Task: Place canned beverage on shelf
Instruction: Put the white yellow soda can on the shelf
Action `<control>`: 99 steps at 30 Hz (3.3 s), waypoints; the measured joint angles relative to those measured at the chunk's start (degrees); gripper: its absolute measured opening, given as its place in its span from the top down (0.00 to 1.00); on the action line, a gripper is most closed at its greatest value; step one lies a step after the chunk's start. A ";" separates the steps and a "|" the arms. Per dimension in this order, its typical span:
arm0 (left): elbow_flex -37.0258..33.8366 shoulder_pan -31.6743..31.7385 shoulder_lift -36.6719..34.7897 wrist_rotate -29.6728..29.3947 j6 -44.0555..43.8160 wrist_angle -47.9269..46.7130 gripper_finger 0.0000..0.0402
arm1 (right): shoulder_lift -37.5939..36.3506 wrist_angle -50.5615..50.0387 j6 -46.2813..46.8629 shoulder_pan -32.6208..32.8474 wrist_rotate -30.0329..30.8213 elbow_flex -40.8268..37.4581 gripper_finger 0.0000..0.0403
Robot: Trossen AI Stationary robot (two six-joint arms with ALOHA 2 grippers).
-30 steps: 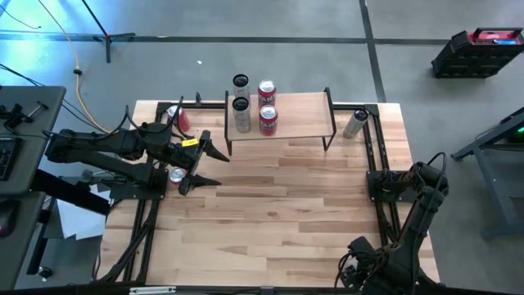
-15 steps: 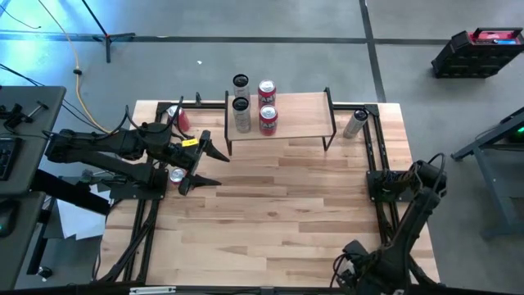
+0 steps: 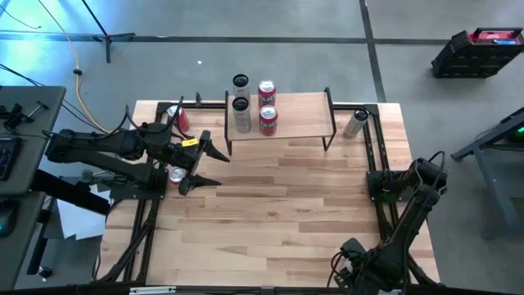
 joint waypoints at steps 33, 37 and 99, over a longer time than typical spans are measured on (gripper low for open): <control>0.00 -0.02 0.00 -0.02 0.02 -0.02 0.18 | -5.46 -6.78 -49.11 -24.32 0.92 0.00 0.39; 0.00 -0.02 0.00 0.00 0.01 -0.02 0.18 | -7.60 -6.60 -63.76 -30.72 3.59 0.00 0.39; 0.00 0.00 0.00 0.00 0.02 -0.02 0.18 | -1.01 1.35 -151.88 -54.08 4.17 -0.09 0.31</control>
